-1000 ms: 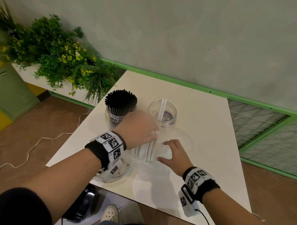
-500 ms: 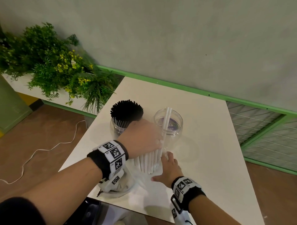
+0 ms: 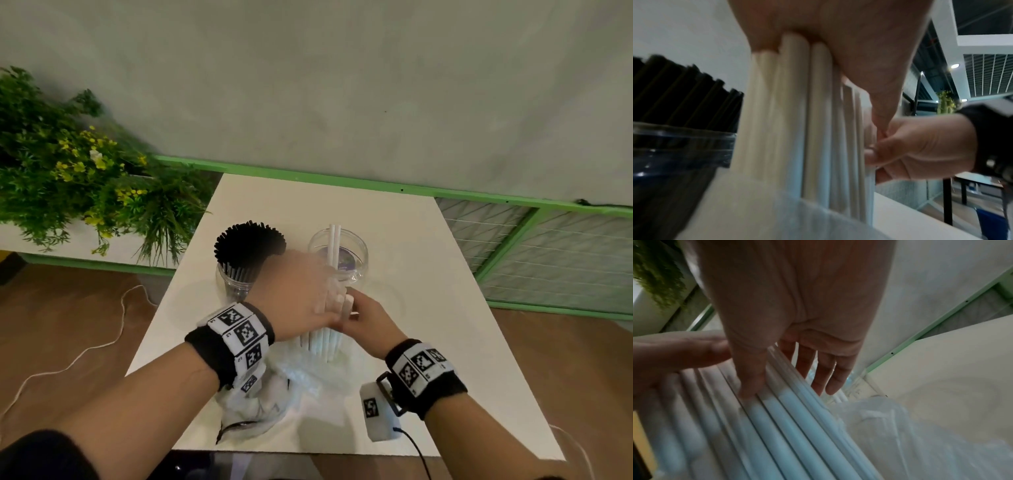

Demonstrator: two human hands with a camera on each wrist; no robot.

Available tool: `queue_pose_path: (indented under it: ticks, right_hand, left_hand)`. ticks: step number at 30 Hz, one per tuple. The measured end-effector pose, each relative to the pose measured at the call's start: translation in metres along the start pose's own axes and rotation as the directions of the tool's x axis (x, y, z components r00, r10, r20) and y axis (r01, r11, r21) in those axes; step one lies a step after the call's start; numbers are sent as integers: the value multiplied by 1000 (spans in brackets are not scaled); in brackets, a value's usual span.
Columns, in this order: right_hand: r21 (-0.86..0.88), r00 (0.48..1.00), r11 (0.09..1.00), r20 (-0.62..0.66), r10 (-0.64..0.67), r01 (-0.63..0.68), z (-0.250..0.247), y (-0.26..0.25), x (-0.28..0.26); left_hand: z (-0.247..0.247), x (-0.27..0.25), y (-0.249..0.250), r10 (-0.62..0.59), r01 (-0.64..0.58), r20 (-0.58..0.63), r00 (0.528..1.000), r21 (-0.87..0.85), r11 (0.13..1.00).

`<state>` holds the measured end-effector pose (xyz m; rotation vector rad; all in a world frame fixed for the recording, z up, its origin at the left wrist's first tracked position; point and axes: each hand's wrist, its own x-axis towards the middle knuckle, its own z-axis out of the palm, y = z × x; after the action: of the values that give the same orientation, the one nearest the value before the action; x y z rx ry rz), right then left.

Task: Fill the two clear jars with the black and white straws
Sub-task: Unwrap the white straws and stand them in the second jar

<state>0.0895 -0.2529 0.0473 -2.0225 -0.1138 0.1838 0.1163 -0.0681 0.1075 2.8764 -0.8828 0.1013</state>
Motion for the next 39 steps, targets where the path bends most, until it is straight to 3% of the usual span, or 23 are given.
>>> queue_pose_path:
  ticks: [6, 16, 26, 30, 39]
  right_hand:
    - [41, 998, 999, -55, 31, -28, 7, 2, -7]
    - [49, 1000, 999, -22, -8, 9, 10, -4, -6]
    - [122, 966, 976, -209, -153, 181, 1, -26, 1]
    - [156, 920, 937, -294, -259, 313, -15, -47, 11]
    - [198, 858, 871, -367, -360, 450, -62, -103, 47]
  left_hand:
    - [11, -17, -8, -7, -3, -86, 996, -115, 993]
    - [11, -10, 10, -95, 79, -89, 992, -165, 983]
    - [17, -10, 7, -154, 129, -165, 974, -155, 979]
    - [18, -10, 3, -167, 145, -163, 972, -142, 979]
    - [16, -6, 4, -176, 153, -169, 970, -138, 978]
